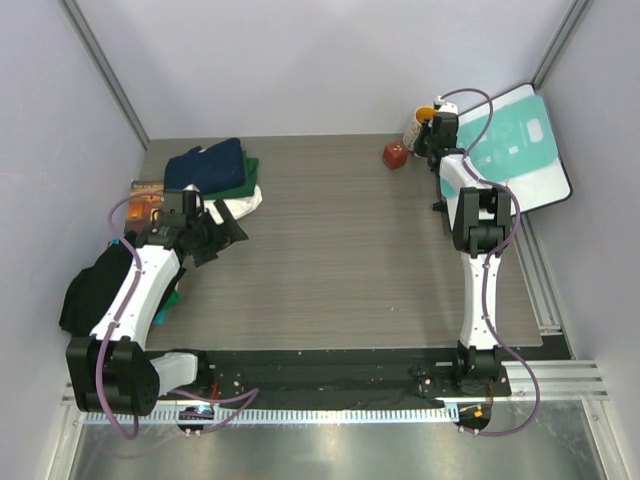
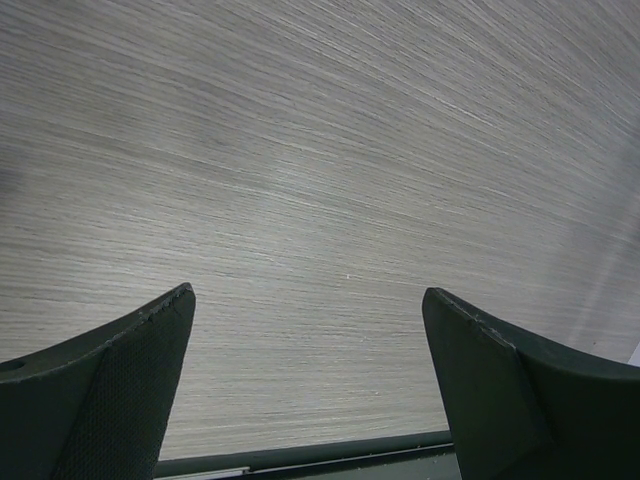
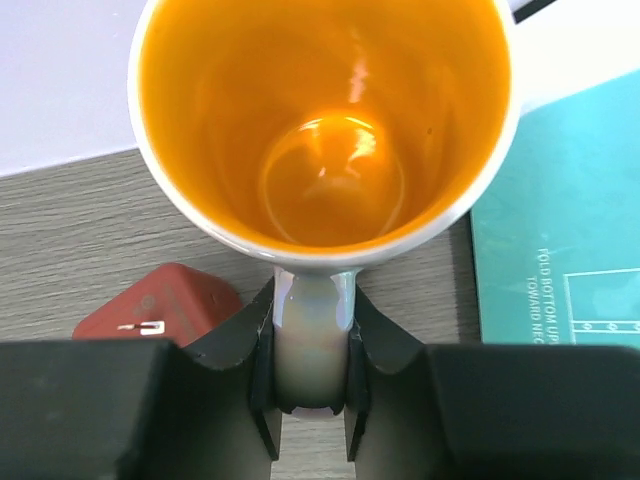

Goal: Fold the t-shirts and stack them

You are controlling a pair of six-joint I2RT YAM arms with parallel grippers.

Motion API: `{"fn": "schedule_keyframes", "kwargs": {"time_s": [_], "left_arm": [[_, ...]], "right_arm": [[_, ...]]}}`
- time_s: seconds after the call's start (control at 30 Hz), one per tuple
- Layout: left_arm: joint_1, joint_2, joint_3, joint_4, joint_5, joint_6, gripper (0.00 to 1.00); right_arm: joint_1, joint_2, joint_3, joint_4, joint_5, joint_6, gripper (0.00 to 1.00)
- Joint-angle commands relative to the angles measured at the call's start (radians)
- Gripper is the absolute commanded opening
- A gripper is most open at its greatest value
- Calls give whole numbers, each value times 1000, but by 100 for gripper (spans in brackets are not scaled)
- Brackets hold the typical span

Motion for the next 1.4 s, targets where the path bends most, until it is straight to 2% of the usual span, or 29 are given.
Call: {"fn": "schedule_keyframes", "kwargs": {"time_s": [0.0, 0.3, 0.6, 0.8, 1.17, 1.37], "left_arm": [[5, -10, -3, 39, 19, 9, 95], [5, -26, -9, 37, 26, 6, 95], [5, -61, -26, 33, 27, 8, 95], [5, -84, -30, 25, 26, 9, 95], [5, -116, -33, 8, 13, 8, 95], [5, -127, -32, -4, 3, 11, 95]], "right_arm": [[12, 16, -7, -31, -54, 8, 1], [56, -45, -25, -51, -111, -19, 1], [119, -211, -200, -71, -133, -31, 1], [184, -272, -229, -123, -171, -39, 1], [352, -234, -222, -179, -228, -18, 1], [447, -267, -300, -93, -257, 33, 1]]}}
